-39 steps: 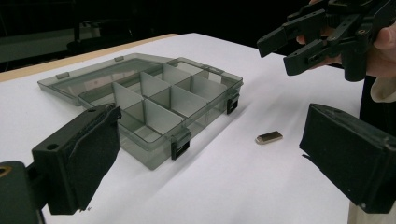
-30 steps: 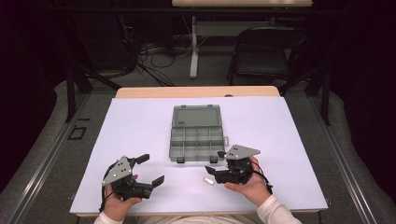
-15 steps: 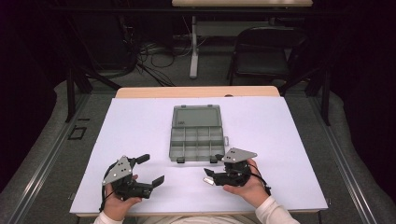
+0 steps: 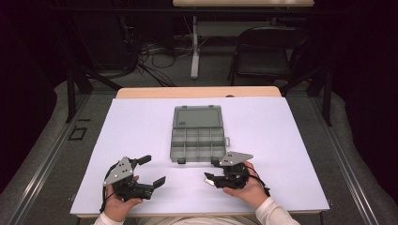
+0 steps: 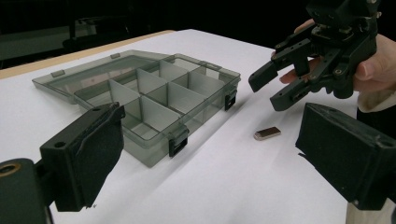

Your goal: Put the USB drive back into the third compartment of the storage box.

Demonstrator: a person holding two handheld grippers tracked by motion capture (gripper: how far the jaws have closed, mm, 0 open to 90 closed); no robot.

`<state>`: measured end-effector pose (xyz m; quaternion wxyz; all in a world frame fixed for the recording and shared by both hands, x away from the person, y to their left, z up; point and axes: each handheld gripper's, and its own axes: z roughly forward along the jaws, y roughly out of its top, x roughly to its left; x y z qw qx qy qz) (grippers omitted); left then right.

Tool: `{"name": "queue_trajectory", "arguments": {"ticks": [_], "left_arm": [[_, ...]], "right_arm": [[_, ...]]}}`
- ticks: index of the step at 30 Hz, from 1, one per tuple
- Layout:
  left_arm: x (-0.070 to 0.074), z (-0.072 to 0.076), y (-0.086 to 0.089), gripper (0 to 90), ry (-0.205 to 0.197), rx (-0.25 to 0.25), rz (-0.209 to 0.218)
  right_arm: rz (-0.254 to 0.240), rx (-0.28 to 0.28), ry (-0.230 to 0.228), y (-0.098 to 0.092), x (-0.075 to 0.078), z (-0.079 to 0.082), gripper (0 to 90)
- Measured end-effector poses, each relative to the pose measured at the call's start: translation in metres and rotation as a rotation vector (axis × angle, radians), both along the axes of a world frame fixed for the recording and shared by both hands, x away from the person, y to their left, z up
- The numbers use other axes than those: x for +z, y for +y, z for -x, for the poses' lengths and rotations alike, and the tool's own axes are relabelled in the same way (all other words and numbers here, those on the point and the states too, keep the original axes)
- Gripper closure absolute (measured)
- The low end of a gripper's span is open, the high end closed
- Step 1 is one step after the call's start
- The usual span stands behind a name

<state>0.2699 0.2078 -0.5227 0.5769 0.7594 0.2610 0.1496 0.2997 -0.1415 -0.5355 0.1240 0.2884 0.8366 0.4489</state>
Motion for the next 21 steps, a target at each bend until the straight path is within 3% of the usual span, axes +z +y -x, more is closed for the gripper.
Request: {"name": "queue_trajectory", "arguments": {"ticks": [21], "left_arm": [[0.000,-0.001,0.000,7.6,0.009,-0.013,-0.008]], "right_arm": [[0.086,0.045,0.067,0.008,-0.012,0.004,58.2]]}}
